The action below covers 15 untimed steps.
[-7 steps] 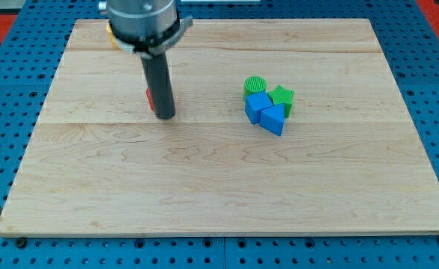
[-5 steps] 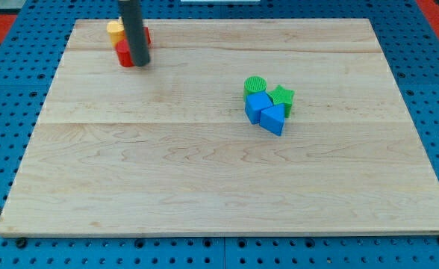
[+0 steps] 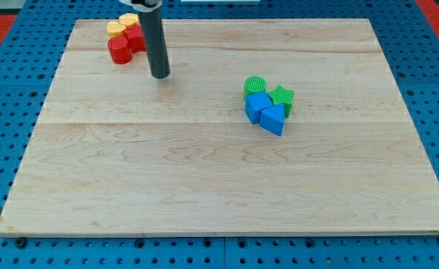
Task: Place the triangle to the right of green star
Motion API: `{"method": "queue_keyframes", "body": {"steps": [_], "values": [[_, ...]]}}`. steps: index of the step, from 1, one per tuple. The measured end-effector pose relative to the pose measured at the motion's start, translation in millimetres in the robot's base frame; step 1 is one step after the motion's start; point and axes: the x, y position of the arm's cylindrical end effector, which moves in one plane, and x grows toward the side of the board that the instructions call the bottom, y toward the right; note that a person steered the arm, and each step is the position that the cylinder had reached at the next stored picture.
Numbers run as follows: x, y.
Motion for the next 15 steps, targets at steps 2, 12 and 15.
{"method": "queue_keyframes", "body": {"steps": [2, 12, 15], "values": [[109.4, 84.6], [77.0, 252.1], [83.5, 221.4]]}}
